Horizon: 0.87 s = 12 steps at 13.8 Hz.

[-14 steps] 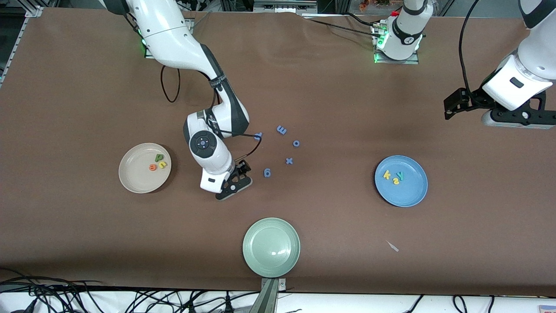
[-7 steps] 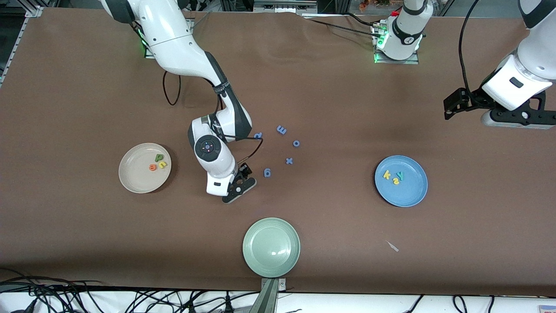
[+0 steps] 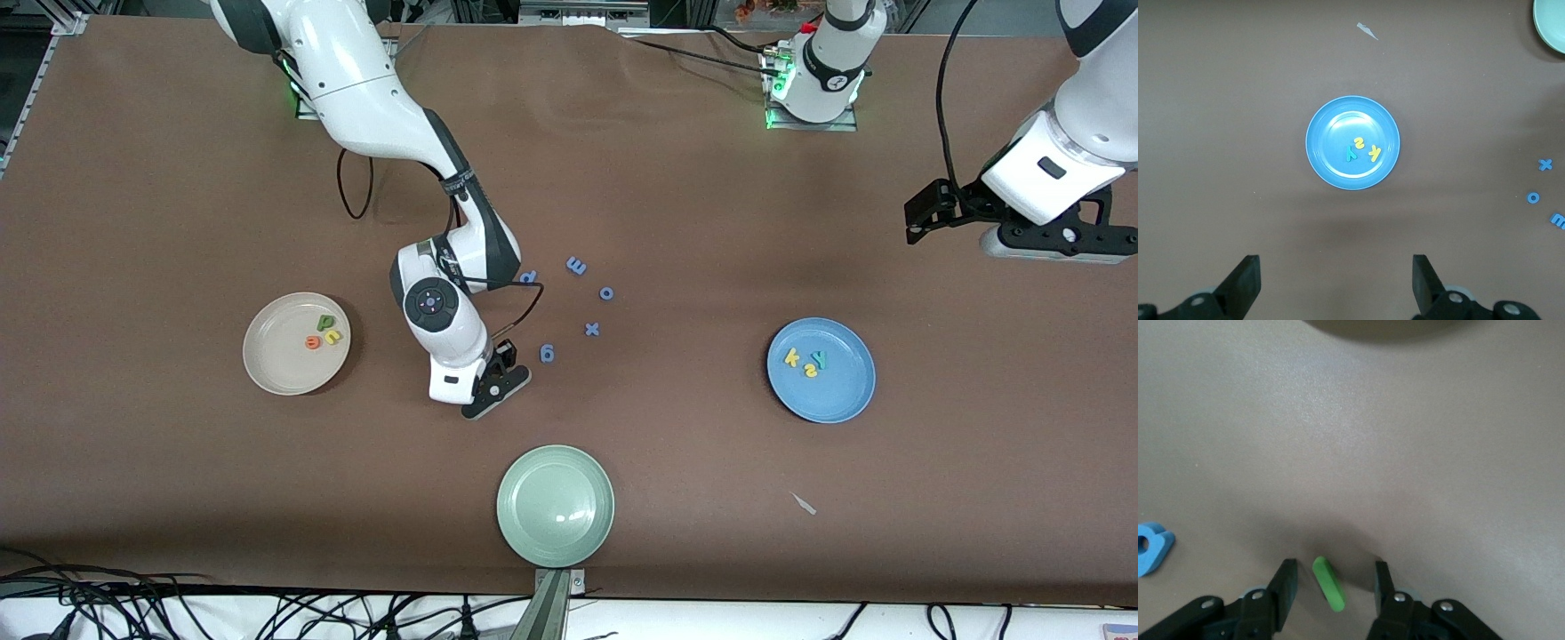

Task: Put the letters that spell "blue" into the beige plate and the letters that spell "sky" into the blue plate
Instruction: 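Grasp the green l with the right gripper and drop it on the white plate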

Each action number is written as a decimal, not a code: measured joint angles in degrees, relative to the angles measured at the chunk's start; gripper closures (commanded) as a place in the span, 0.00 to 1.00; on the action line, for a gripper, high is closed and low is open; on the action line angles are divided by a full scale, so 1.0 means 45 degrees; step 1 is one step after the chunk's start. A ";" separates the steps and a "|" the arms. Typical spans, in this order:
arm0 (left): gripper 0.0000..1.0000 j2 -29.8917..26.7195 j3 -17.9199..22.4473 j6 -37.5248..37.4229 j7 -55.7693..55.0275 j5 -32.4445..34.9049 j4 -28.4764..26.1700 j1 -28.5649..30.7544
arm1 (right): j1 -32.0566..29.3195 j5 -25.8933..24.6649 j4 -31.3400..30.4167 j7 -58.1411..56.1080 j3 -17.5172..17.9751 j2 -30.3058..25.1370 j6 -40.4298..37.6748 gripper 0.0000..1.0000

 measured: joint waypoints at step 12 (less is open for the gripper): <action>0.00 0.0000 0.0000 0.0005 0.0008 0.0000 0.0000 0.0000 | -0.0084 0.0062 0.0159 -0.0001 -0.0034 -0.0026 -0.0560 1.00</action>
